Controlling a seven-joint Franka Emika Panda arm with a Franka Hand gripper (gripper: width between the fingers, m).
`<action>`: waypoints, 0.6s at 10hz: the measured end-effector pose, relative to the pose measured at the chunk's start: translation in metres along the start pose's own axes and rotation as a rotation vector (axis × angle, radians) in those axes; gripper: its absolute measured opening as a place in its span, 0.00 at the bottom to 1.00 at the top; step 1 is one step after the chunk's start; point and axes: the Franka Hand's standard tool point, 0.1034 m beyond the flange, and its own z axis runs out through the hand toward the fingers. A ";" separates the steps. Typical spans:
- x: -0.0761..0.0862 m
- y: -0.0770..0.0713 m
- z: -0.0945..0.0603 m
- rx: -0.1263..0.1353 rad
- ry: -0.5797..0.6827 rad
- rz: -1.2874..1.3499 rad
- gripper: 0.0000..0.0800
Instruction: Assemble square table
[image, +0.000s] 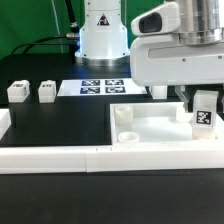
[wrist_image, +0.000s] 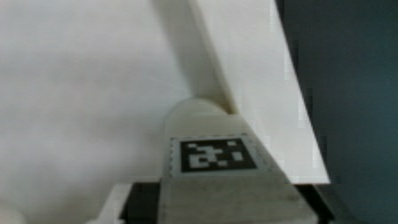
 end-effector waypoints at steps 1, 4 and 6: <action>0.000 0.000 0.001 0.008 -0.009 0.153 0.36; -0.001 0.001 0.003 0.033 -0.043 0.433 0.36; -0.002 0.000 0.003 0.033 -0.048 0.550 0.36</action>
Offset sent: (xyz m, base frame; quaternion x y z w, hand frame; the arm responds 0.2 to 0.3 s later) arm 0.0000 0.0000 0.0000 0.0000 0.0000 0.1296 0.9916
